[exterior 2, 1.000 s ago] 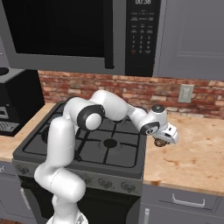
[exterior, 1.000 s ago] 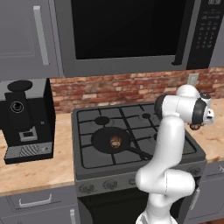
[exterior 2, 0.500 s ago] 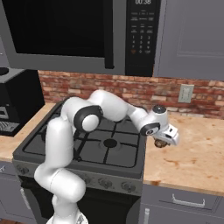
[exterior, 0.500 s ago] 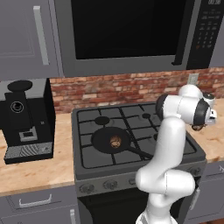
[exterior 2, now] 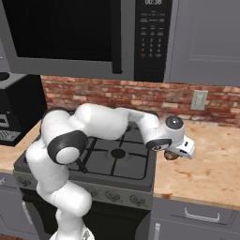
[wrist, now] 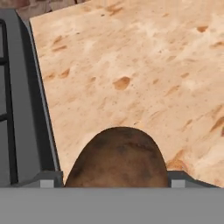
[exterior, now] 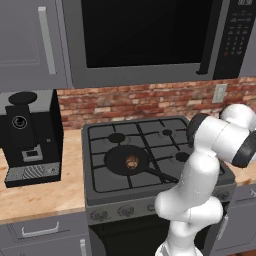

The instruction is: Put the potato and potato in the pan. Then turn on the front left burner and set the heat to medium.

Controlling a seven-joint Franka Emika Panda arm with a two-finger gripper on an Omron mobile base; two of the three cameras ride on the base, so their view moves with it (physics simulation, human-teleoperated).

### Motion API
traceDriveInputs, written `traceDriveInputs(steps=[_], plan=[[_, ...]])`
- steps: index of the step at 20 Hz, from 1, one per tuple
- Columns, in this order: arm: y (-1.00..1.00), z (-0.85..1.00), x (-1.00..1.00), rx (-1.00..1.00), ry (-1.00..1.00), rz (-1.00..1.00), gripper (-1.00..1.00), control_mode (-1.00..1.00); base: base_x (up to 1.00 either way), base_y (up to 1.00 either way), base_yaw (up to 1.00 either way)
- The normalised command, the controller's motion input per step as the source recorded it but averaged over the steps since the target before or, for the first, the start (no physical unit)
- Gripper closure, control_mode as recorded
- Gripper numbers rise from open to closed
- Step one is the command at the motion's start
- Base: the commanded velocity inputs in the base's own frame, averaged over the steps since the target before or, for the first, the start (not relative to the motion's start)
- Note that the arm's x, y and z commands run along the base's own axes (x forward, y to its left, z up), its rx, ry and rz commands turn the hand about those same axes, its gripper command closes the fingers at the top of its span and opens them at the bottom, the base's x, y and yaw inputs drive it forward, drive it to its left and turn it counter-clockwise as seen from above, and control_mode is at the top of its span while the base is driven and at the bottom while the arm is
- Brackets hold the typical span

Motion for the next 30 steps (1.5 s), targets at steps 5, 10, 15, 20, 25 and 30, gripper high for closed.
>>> traceDriveInputs(steps=[5,10,15,20,25,30], plan=[[0.56,0.71,-0.66,0.0,-0.1,0.15,1.0,-1.0,0.0,0.0,0.0],[0.8,0.64,-0.54,0.0,-0.02,0.19,1.0,-1.0,0.0,0.0,0.0],[0.99,0.49,-0.3,0.0,0.0,0.19,1.0,-1.0,0.0,0.0,0.0],[1.0,0.26,-0.04,0.0,0.02,0.16,1.0,-1.0,0.0,0.0,0.0],[1.0,0.12,0.0,0.0,0.07,0.15,1.0,-1.0,0.0,0.0,0.0],[1.0,0.18,0.0,0.0,0.1,0.14,1.0,-1.0,0.0,0.0,0.0]])
